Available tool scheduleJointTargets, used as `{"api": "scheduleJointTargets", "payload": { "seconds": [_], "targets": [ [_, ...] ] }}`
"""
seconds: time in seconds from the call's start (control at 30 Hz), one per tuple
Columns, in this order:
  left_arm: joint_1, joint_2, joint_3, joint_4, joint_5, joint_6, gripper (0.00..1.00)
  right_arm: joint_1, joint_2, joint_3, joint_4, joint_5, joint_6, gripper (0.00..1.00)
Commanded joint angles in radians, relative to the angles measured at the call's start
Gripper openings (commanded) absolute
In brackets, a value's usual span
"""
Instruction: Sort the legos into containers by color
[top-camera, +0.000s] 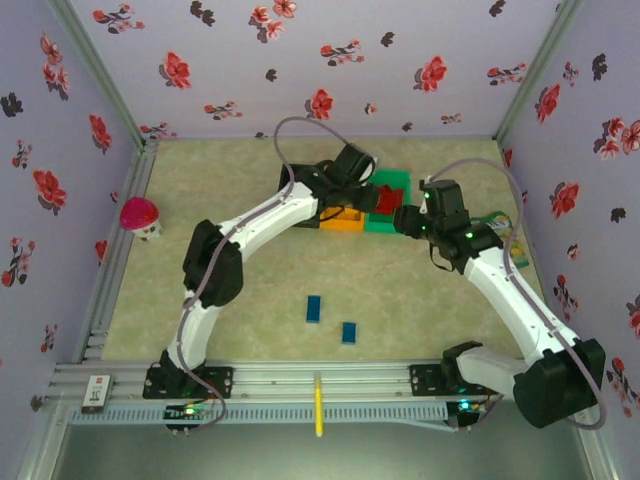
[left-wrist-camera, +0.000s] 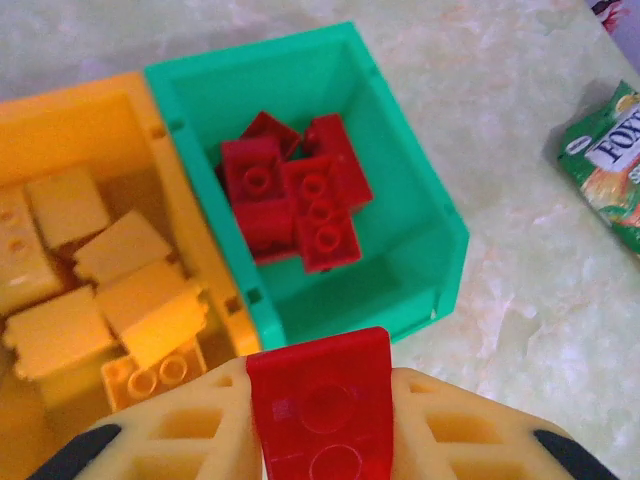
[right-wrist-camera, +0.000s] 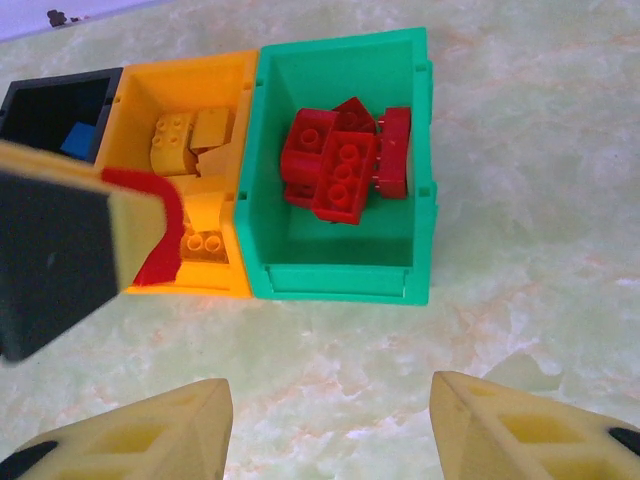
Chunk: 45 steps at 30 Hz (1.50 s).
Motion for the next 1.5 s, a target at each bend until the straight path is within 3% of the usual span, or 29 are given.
{"api": "scheduleJointTargets", "payload": {
  "seconds": [0.0,0.2,0.3,0.4,0.5,0.9,1.23,1.47],
  "targets": [
    [0.015,0.088,0.114,-0.021,0.051,0.028,0.25,-0.006,-0.039,0.014,-0.048,0.036,0.026,0.56],
    [0.034,0.226,0.269,0.085,0.093,-0.004,0.27,-0.008,-0.087,-0.005,-0.069,0.035,0.048,0.56],
    [0.052,0.289,0.292,0.205,0.089,-0.034,0.59,-0.008,-0.108,-0.015,-0.087,0.032,0.056,0.55],
    [0.081,0.333,0.338,0.243,0.117,-0.066,0.69,-0.008,-0.126,-0.022,-0.110,0.032,0.057,0.55],
    [0.097,0.303,0.309,0.254,0.131,-0.051,0.70,-0.007,-0.139,-0.034,-0.119,0.038,0.056,0.56],
    [0.100,-0.009,-0.074,0.316,0.085,0.038,0.70,-0.008,-0.098,-0.064,-0.093,0.035,0.056,0.56],
    [0.101,-0.243,-0.314,0.178,-0.002,0.070,0.71,0.005,-0.064,-0.035,-0.131,0.002,0.043,0.57],
    [0.098,-0.540,-0.717,0.284,-0.037,0.084,0.72,0.079,-0.058,-0.022,-0.161,-0.008,0.066,0.58]
  ]
}}
